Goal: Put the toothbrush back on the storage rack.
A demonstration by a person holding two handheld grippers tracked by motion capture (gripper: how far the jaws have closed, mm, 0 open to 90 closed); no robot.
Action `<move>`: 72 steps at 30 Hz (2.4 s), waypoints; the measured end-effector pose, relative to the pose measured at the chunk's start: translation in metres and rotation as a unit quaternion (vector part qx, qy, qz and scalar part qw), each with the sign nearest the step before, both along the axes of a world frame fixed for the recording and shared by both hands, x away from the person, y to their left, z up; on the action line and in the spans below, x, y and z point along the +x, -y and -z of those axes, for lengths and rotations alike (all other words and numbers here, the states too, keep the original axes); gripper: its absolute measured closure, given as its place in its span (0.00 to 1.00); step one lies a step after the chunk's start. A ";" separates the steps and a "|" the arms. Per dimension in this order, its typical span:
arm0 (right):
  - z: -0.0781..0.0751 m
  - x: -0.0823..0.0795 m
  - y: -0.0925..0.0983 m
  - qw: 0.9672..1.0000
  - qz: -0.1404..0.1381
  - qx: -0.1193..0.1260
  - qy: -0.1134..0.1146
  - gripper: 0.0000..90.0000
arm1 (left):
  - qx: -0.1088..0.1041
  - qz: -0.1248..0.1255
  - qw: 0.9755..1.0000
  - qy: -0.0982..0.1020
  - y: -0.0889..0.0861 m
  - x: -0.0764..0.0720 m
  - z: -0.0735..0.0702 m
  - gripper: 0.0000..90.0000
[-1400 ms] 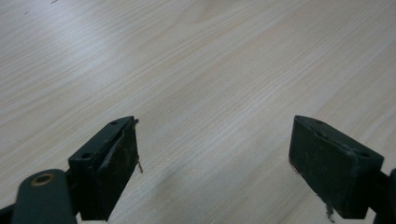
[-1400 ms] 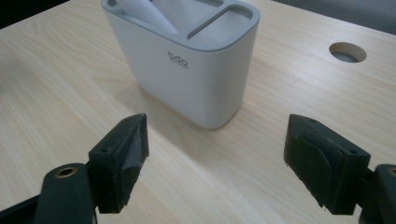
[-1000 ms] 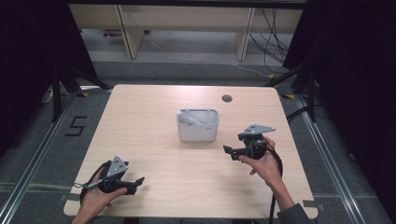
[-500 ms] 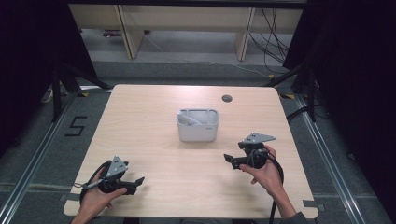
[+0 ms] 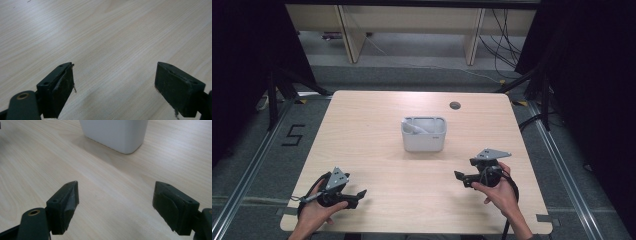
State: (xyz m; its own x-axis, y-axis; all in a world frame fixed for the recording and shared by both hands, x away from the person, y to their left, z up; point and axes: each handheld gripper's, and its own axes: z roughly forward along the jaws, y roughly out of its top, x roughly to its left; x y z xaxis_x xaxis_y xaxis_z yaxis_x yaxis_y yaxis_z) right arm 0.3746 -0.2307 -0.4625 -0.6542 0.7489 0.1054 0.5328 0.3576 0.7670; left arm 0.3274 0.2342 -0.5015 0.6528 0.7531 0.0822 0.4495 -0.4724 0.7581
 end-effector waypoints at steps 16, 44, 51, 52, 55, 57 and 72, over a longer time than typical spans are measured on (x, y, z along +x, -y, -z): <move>0.008 -0.012 0.006 1.000 0.007 0.014 -0.013 0.19 | -0.010 -0.010 1.000 -0.001 0.002 -0.001 0.001 0.17; 0.022 -0.039 0.022 1.000 0.019 -0.010 -0.011 0.18 | 0.002 0.001 1.000 0.000 0.003 -0.002 0.003 0.17; 0.024 -0.045 0.023 0.999 0.028 -0.013 -0.014 0.18 | 0.009 0.008 1.000 0.009 0.004 -0.001 0.003 0.17; 0.024 -0.046 0.023 0.999 0.030 -0.012 -0.017 0.18 | 0.006 0.008 1.000 0.010 0.005 -0.001 0.003 0.17; 0.025 -0.047 0.023 1.000 0.023 -0.015 -0.013 0.18 | -0.002 0.007 1.000 0.006 0.006 -0.003 0.004 0.17; 0.025 -0.049 0.023 0.999 0.023 -0.018 -0.015 0.18 | 0.009 0.010 1.000 0.002 0.004 -0.003 0.002 0.17; 0.028 -0.052 0.020 0.999 0.012 -0.039 -0.013 0.18 | 0.006 0.016 1.000 0.013 0.005 -0.001 0.004 0.17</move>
